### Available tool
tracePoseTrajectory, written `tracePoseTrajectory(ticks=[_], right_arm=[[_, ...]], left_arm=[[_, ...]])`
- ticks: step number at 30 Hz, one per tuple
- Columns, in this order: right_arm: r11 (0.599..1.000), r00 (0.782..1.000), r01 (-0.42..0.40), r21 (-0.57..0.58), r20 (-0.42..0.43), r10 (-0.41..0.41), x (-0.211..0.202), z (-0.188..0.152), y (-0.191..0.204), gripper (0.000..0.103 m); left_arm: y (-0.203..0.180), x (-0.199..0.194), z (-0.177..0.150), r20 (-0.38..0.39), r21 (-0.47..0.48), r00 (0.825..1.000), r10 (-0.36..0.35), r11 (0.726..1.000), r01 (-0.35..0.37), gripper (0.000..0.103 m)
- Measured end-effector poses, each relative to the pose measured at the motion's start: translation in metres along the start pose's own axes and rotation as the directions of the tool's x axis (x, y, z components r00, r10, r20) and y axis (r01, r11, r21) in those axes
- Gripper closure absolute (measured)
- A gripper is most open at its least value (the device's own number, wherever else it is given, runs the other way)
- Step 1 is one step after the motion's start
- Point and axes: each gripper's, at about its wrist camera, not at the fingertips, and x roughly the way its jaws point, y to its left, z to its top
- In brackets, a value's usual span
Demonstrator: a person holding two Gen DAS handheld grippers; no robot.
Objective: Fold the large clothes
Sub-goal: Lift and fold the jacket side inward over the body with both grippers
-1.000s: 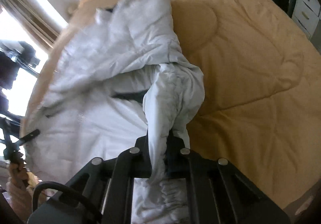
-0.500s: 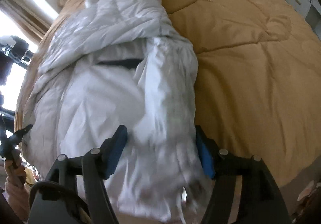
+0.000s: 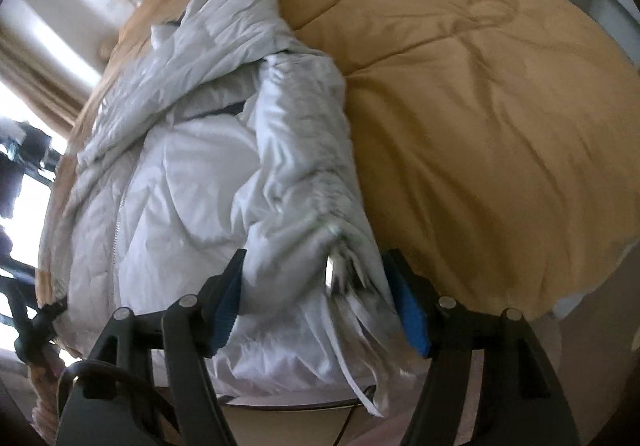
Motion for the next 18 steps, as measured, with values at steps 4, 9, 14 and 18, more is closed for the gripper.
tracePoseTrajectory(ticks=[4,9,14,18], right_arm=[[0.988,0.990,-0.118,0.104,-0.062,0.125,0.015,-0.007,-0.014,0.029],[0.974,0.981,-0.185,0.132,-0.040,0.192,0.014,-0.011,-0.005,0.077],[0.956,0.965,-0.256,0.142,-0.017,0.261,-0.003,-0.003,0.009,0.091],[0.957,0.961,-0.275,0.092,0.003,0.275,-0.027,0.007,0.019,0.093]], left_arm=[[-0.006,-0.001,0.000,0.007,0.016,1.000,0.022,1.000,-0.023,0.032],[-0.020,-0.006,0.001,0.019,0.032,0.996,0.091,0.995,-0.091,0.072],[-0.026,-0.027,0.004,0.052,0.023,0.993,0.108,0.994,-0.109,0.086],[-0.026,-0.042,0.005,0.055,-0.001,0.994,0.091,0.996,-0.091,0.090]])
